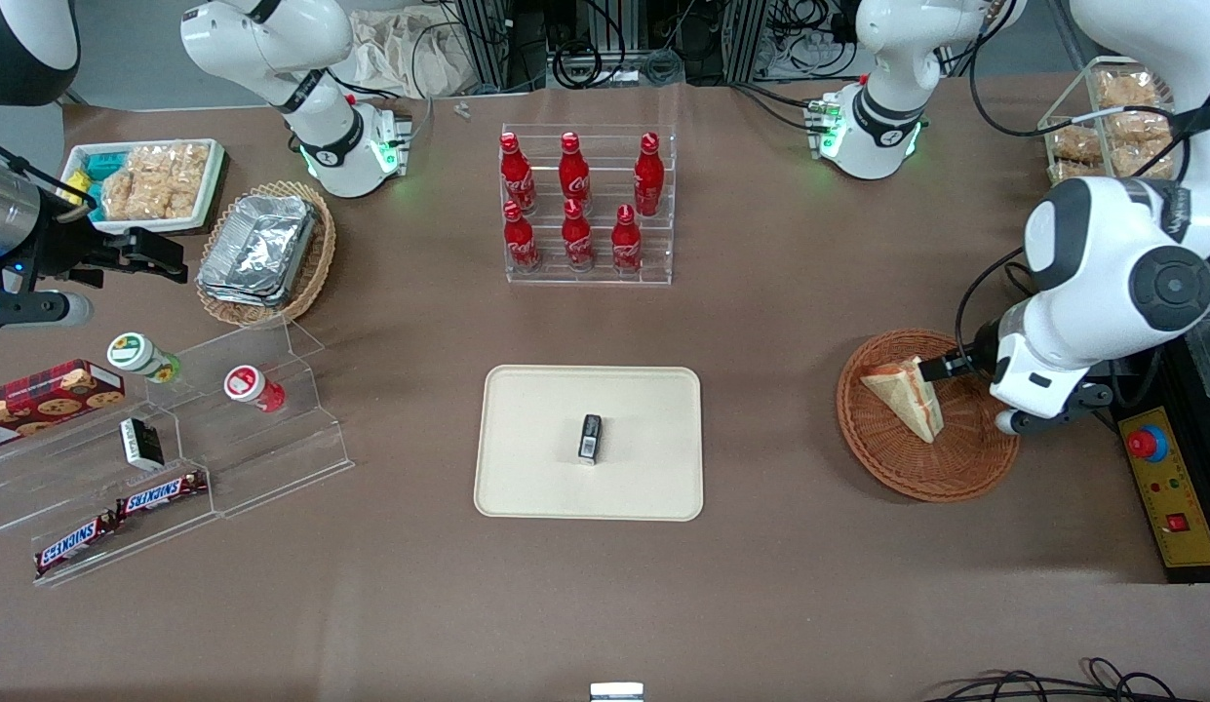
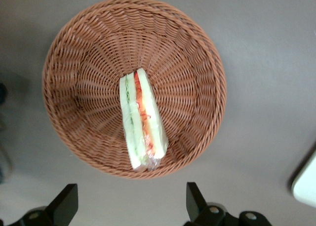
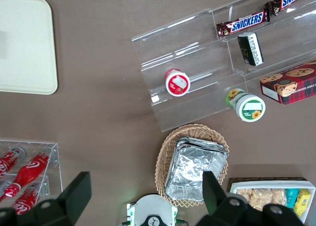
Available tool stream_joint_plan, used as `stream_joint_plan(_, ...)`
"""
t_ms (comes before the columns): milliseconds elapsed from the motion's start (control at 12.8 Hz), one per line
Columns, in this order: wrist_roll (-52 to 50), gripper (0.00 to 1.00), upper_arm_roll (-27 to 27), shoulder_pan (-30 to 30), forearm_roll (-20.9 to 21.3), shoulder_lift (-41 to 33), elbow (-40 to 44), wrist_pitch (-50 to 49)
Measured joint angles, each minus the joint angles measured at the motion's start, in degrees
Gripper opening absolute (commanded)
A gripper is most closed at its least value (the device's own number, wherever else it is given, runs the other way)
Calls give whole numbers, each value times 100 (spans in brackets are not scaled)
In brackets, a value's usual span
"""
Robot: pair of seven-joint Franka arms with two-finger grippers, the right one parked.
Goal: Place sandwich from basket to tray
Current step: 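Lower the left gripper and close it on the sandwich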
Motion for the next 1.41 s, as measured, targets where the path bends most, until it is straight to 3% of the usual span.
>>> stream_joint_plan(391, -1080, 99, 3, 0, -1, 239, -488, 805)
stream_joint_plan(783, -1232, 97, 11, 2, -1, 481, -860, 1464)
stream_joint_plan(1017, -1235, 90, 27, 5, -1, 517, -1115, 1783)
stream_joint_plan(1174, -1236, 77, 33, 5, -1, 588, -1157, 1862)
stream_joint_plan(1409, -1248, 42, 34, 5, -1, 633, -1158, 1872)
